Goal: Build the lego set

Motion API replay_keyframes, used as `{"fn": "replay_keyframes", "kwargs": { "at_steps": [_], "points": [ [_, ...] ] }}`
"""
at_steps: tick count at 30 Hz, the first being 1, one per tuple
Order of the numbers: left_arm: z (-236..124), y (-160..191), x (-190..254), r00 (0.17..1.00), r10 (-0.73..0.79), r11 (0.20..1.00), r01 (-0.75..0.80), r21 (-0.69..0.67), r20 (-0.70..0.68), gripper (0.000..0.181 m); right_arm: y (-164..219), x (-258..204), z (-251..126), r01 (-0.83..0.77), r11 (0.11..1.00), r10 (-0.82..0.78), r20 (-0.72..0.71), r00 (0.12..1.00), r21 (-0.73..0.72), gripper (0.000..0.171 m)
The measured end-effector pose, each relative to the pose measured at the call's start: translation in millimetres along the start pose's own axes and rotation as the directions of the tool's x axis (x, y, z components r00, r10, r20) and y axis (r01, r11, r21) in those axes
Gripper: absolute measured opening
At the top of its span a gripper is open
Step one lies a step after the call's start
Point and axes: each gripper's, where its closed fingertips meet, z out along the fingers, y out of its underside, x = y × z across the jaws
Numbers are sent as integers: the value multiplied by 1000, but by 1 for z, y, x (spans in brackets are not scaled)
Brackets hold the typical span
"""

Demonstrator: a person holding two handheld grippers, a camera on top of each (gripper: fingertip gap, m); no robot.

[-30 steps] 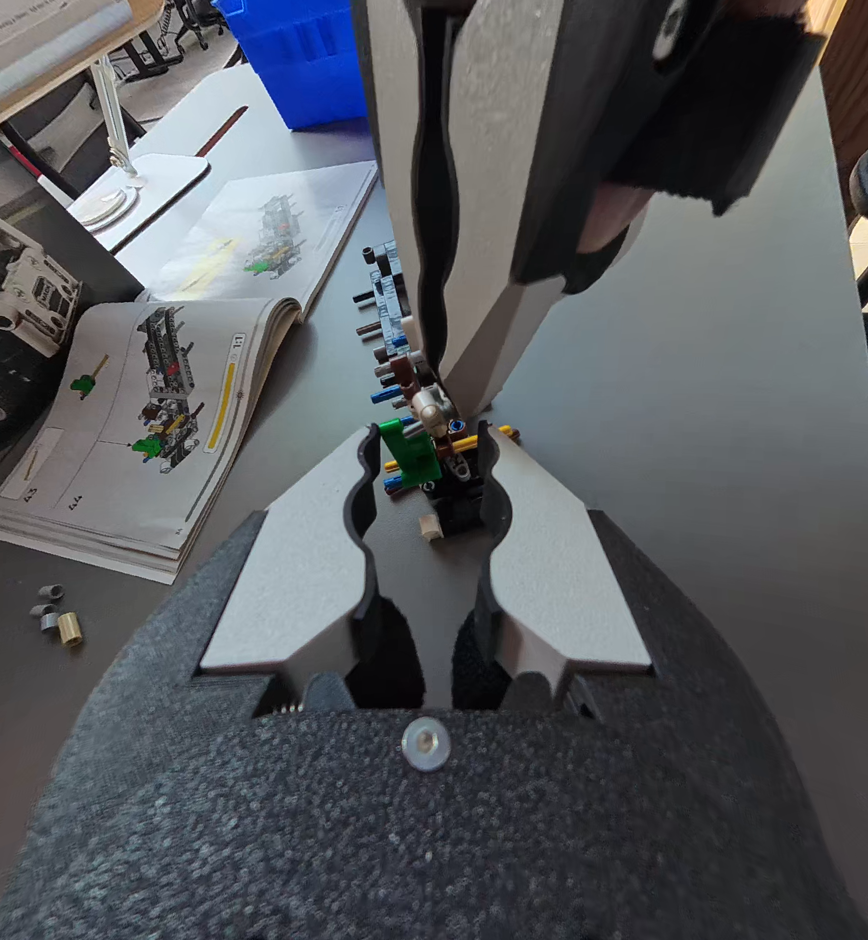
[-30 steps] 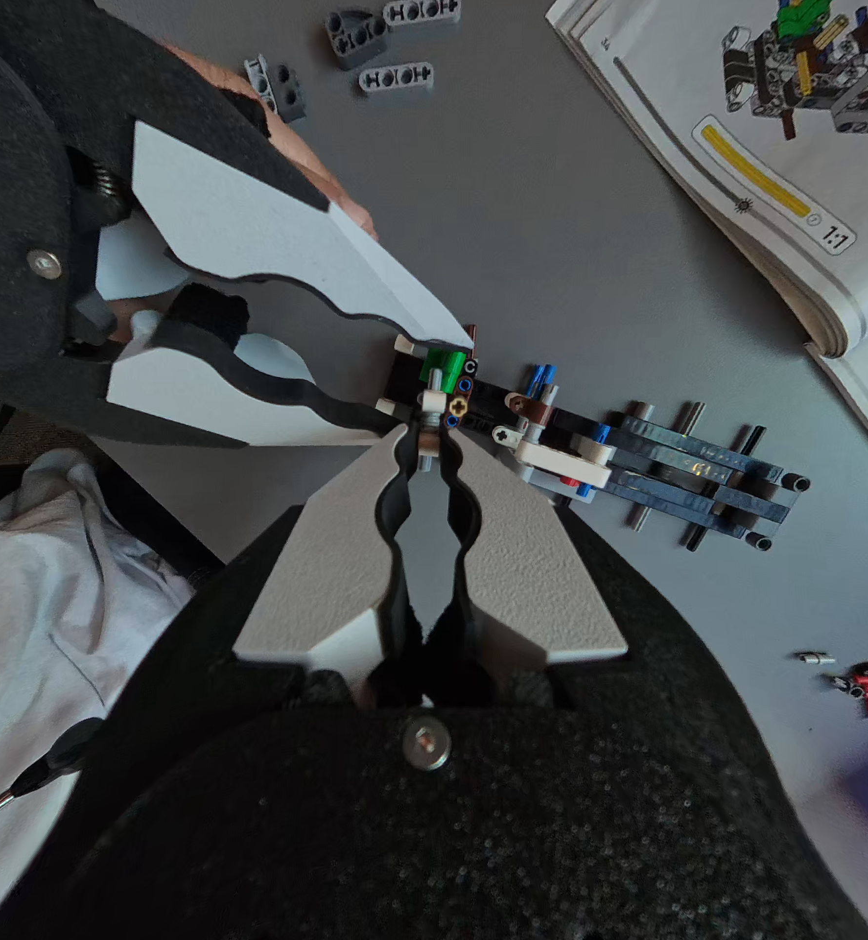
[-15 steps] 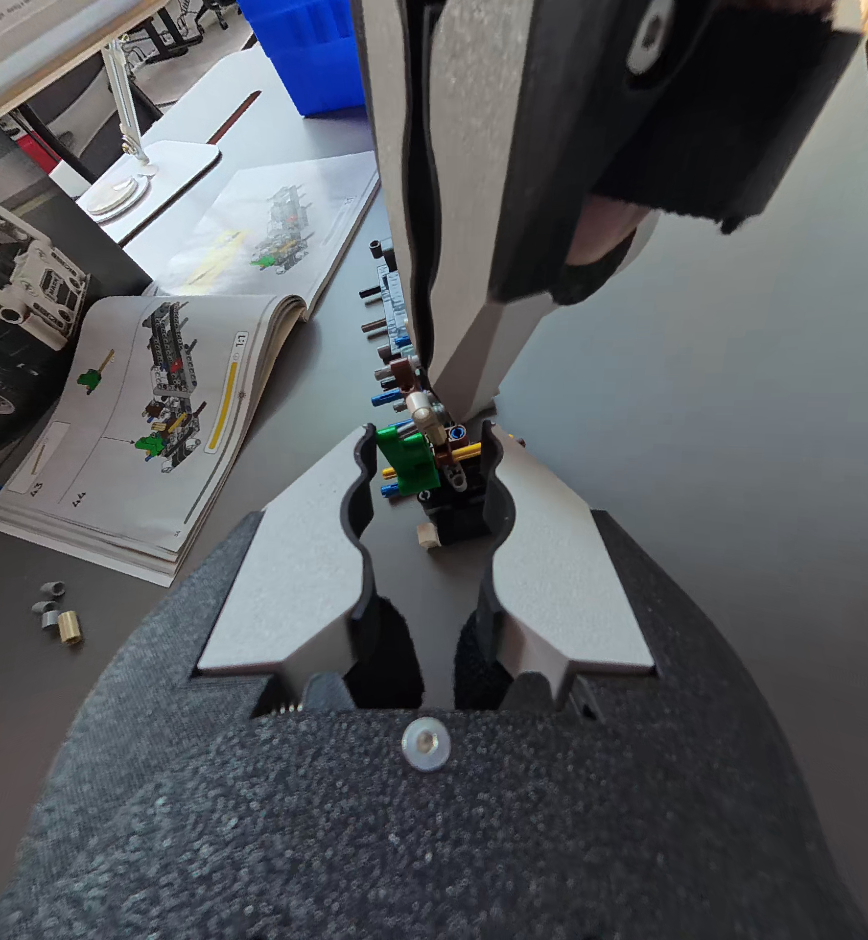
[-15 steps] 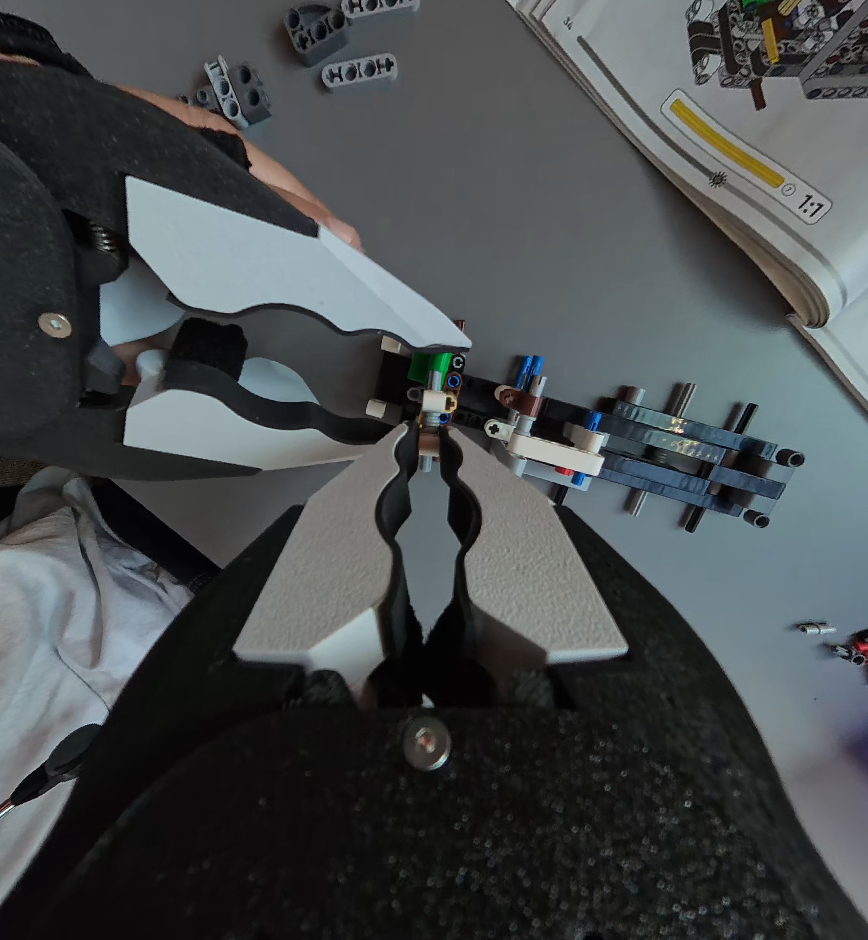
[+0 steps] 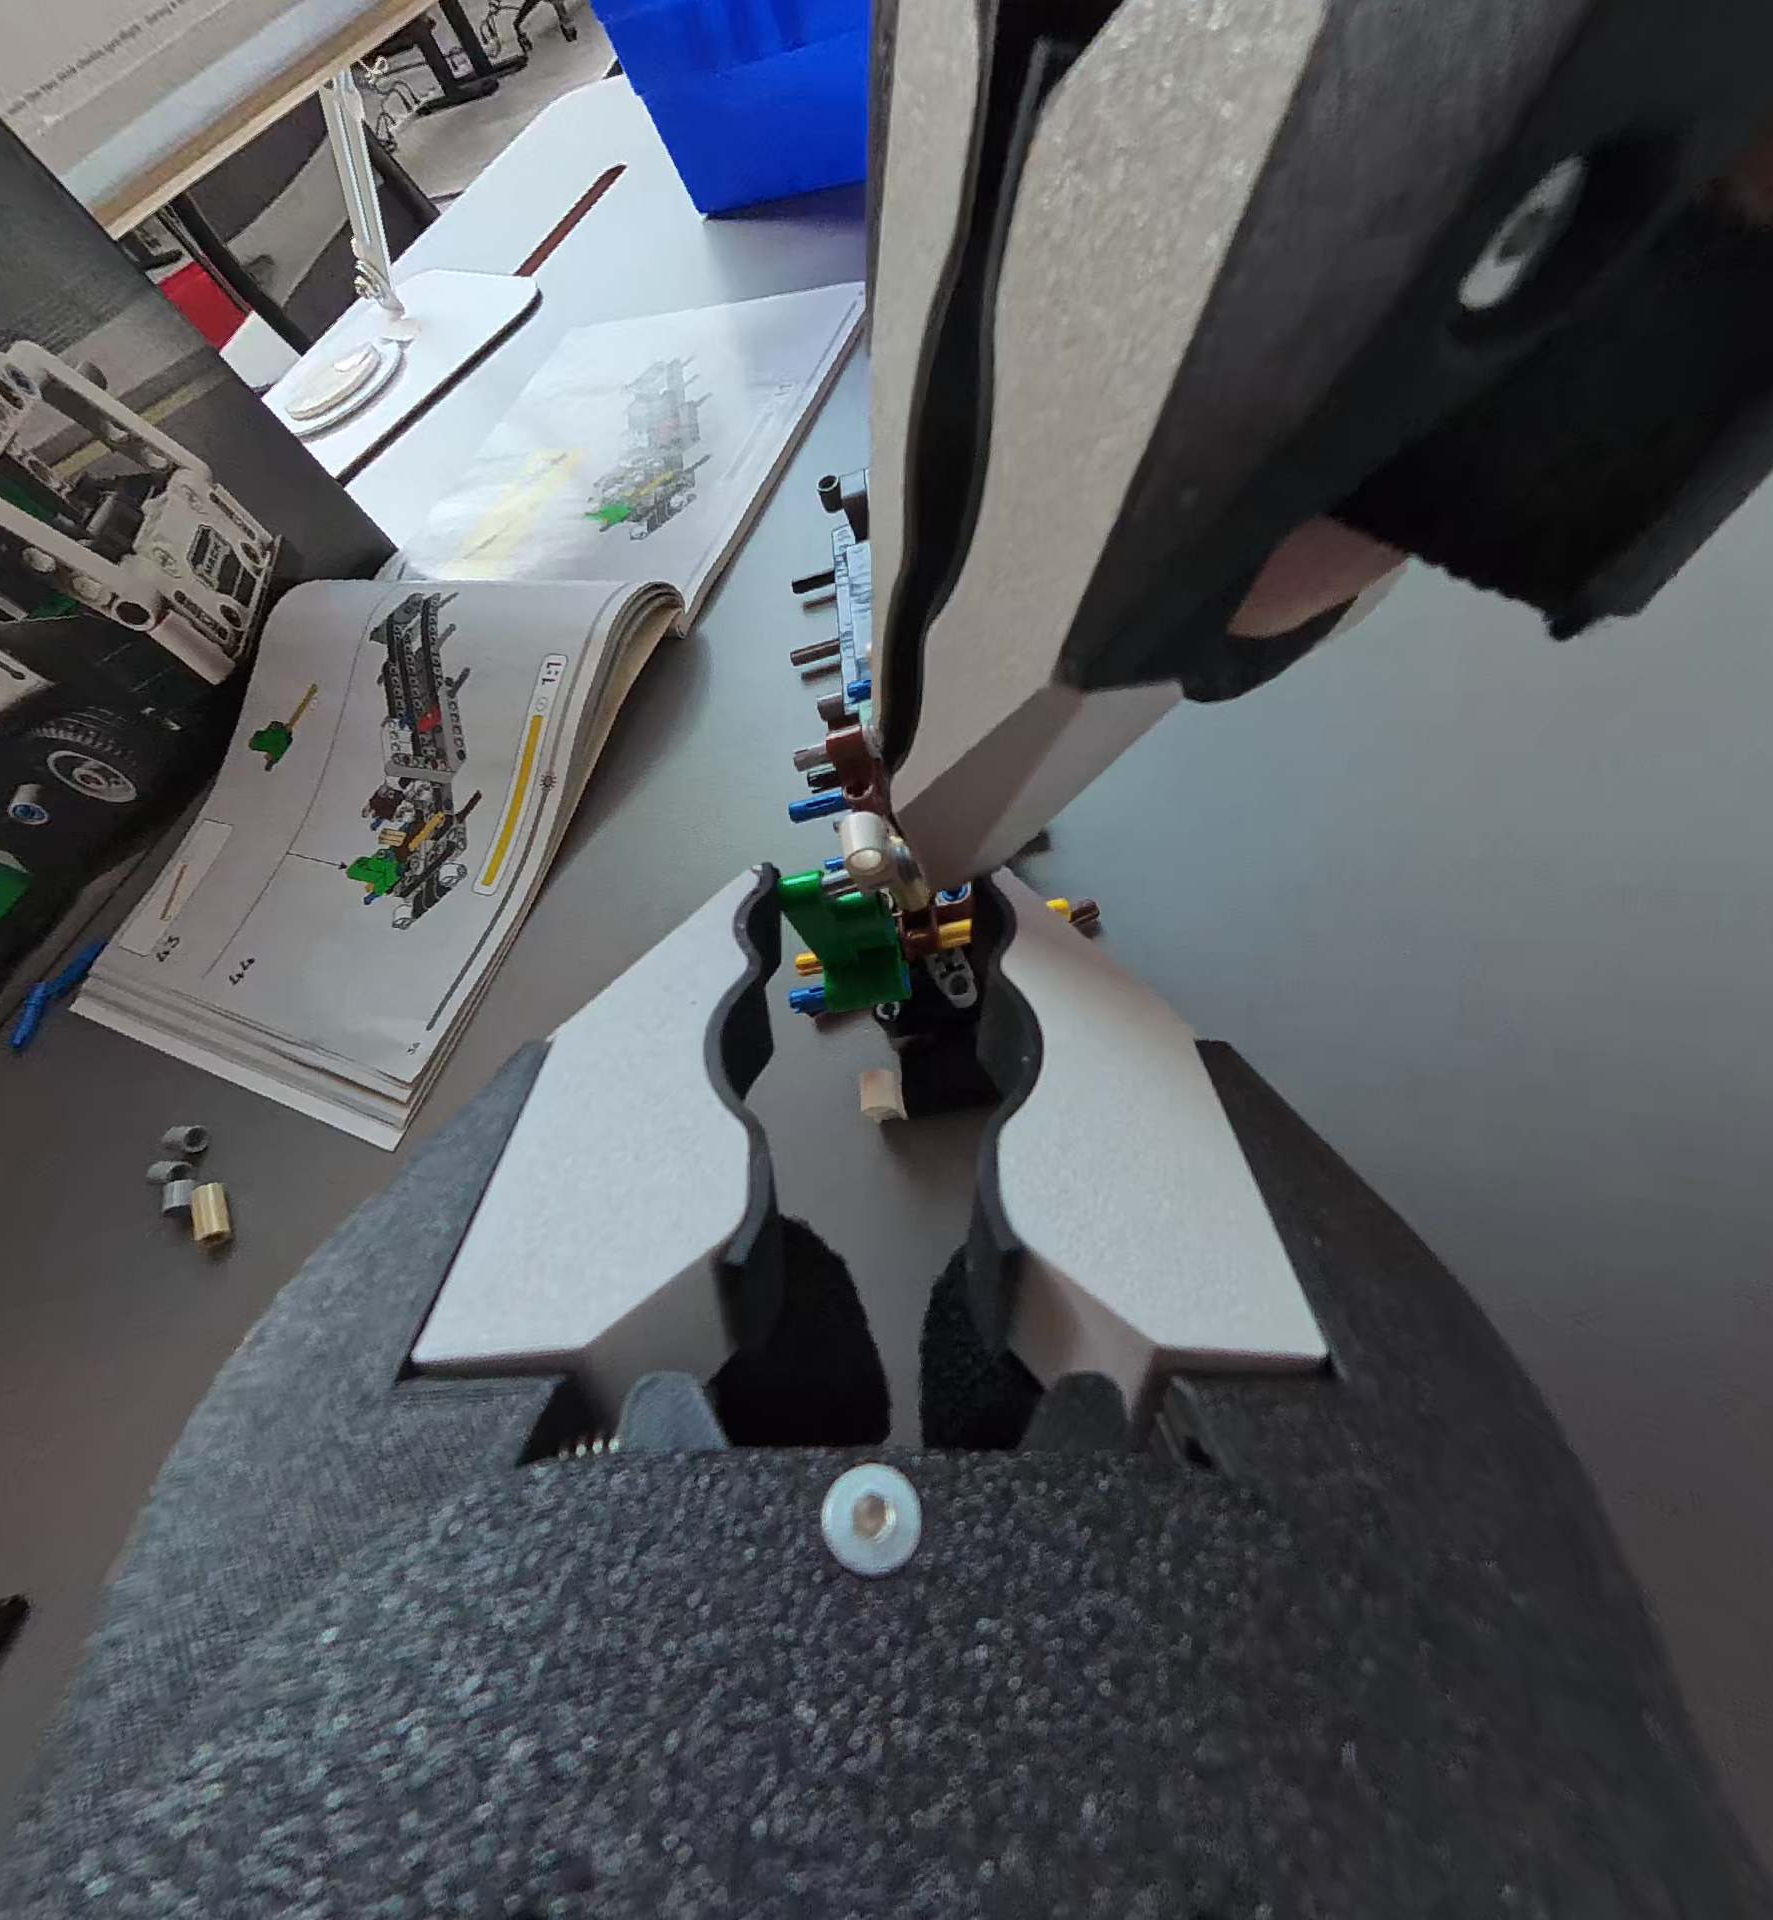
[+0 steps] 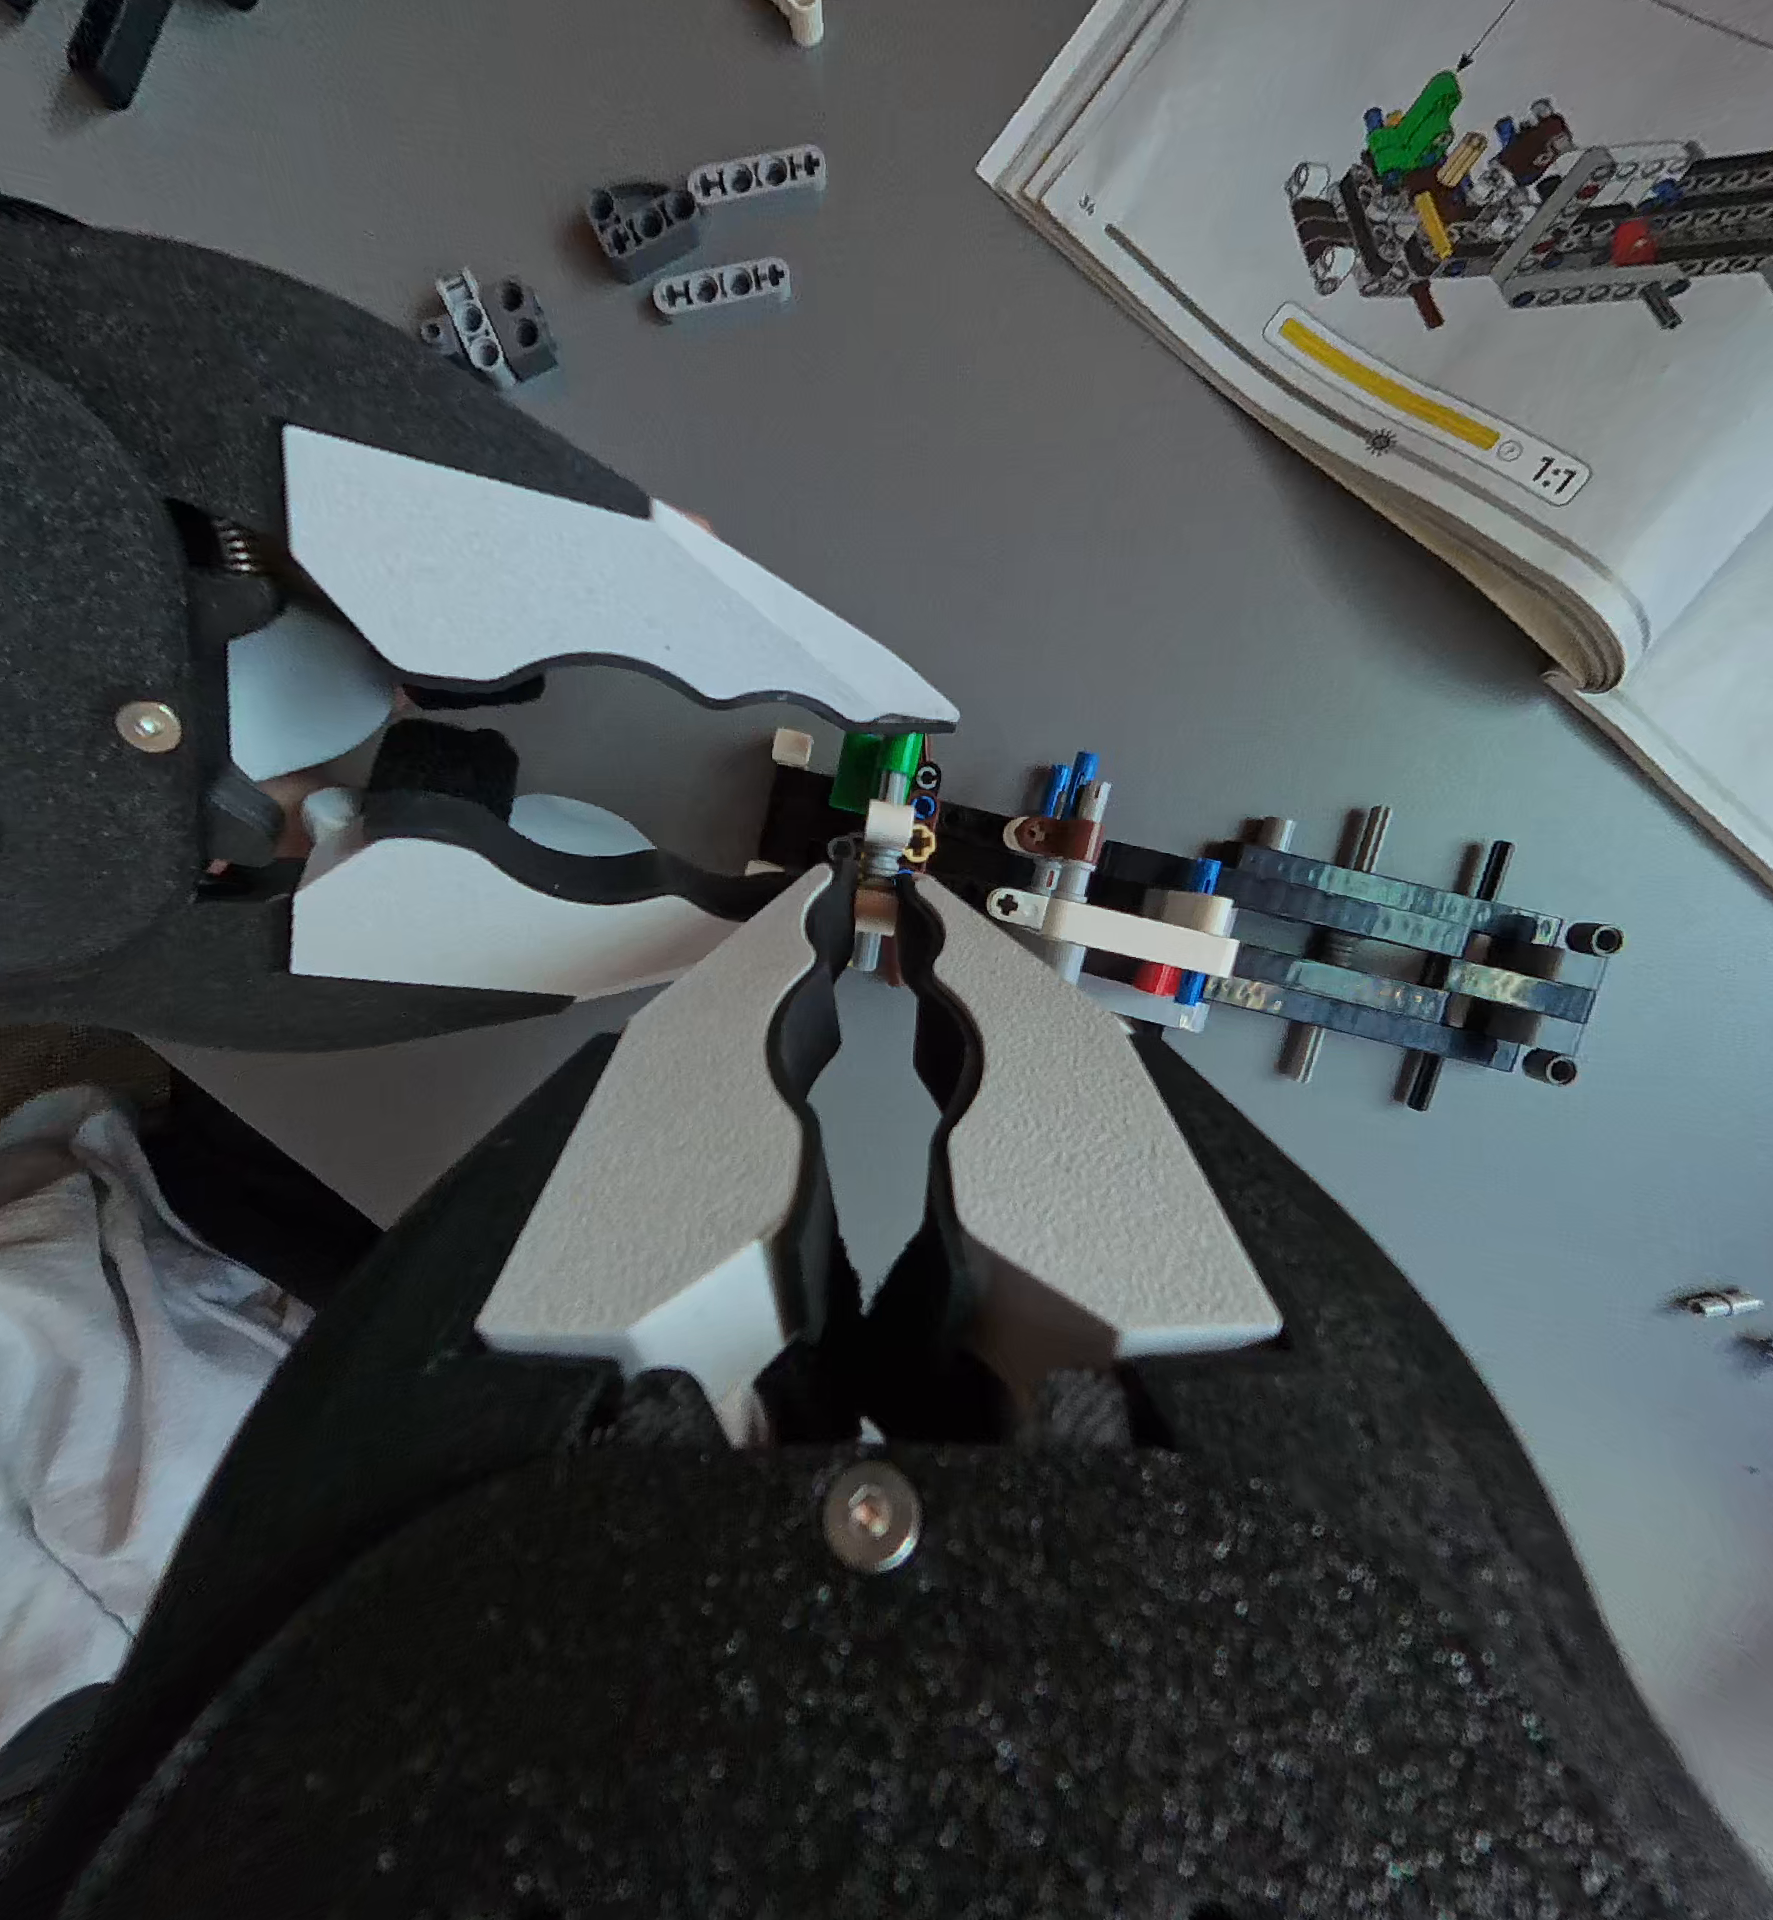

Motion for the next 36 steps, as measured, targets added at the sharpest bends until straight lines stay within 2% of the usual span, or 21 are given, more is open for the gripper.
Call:
{"fn": "replay_keyframes", "kwargs": {
  "at_steps": [14,19,20,22,32,36],
  "points": [
    [4,0,-2,996,26,999,-24,-22,79,36,0,5,2,-47,999,47,17,999,19,6],
    [2,1,-2,998,1,1000,0,-17,66,37,0,3,2,-63,998,62,37,997,15,6],
    [2,1,0,998,-4,1000,5,-17,58,39,-1,2,2,-65,998,64,39,997,15,6],
    [0,2,11,1000,-14,1000,14,-20,-10,66,-2,3,3,-63,998,63,35,997,17,6],
    [2,-1,6,995,-101,995,101,-7,-9,62,-3,4,4,-77,997,77,22,997,15,6],
    [4,-2,1,992,-125,992,125,-3,23,50,-2,4,4,-78,997,78,16,997,13,6]
  ]
}}
